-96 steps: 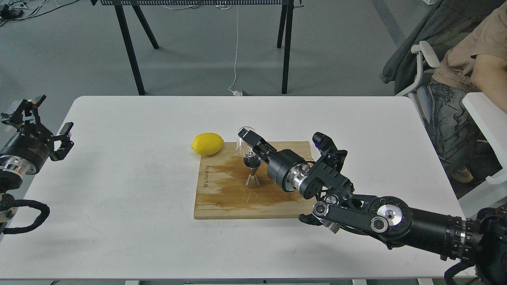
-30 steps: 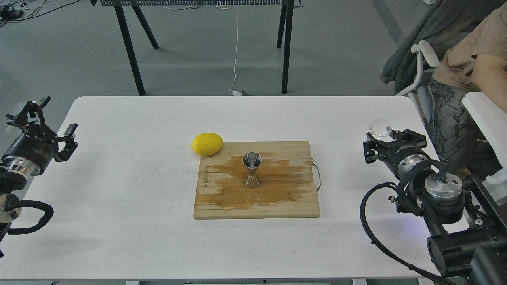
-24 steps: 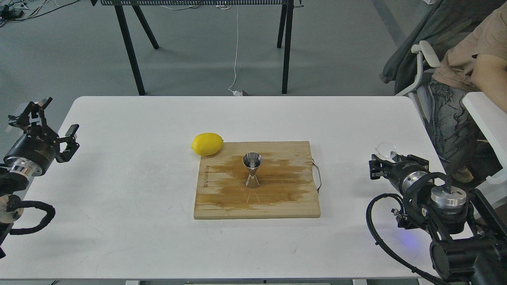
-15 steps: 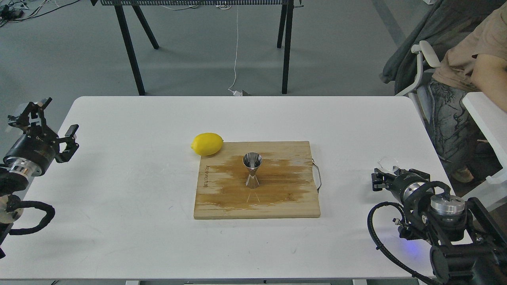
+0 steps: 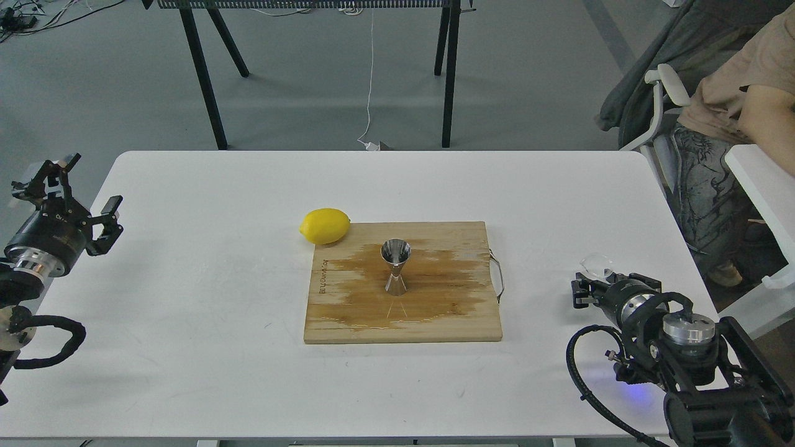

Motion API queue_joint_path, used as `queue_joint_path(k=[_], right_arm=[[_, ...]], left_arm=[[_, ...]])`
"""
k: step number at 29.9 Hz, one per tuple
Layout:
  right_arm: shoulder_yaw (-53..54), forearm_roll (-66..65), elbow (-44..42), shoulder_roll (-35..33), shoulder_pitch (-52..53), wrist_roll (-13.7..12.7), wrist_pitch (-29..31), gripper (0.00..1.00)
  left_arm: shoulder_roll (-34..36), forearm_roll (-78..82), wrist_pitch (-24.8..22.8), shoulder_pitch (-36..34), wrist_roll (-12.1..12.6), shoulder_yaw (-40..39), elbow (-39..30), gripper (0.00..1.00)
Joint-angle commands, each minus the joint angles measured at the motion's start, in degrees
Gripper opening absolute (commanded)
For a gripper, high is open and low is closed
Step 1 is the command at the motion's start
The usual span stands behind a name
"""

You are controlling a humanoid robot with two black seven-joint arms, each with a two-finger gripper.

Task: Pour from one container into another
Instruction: 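Lower the glass cup onto the table and release it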

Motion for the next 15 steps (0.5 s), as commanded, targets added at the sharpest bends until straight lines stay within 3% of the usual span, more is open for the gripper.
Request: queue_joint_path(k=[1,9,15], right_arm=[[0.1,0.0,0.0,0.0,0.0,0.0,-0.1,0.55],[0.1,0.0,0.2,0.0,-0.1,-0.1,-0.1,0.7],[0.0,0.0,0.6,0.0,-0.2,-0.1,-0.1,0.93]], left_arm=[[0.1,0.0,0.0,0.0,0.0,0.0,0.0,0.96],[-0.1,0.0,0.0,0.0,0.0,0.0,0.0,0.96],[-0.1,0.1,0.0,0.0,0.0,0.2,0.0,0.96]])
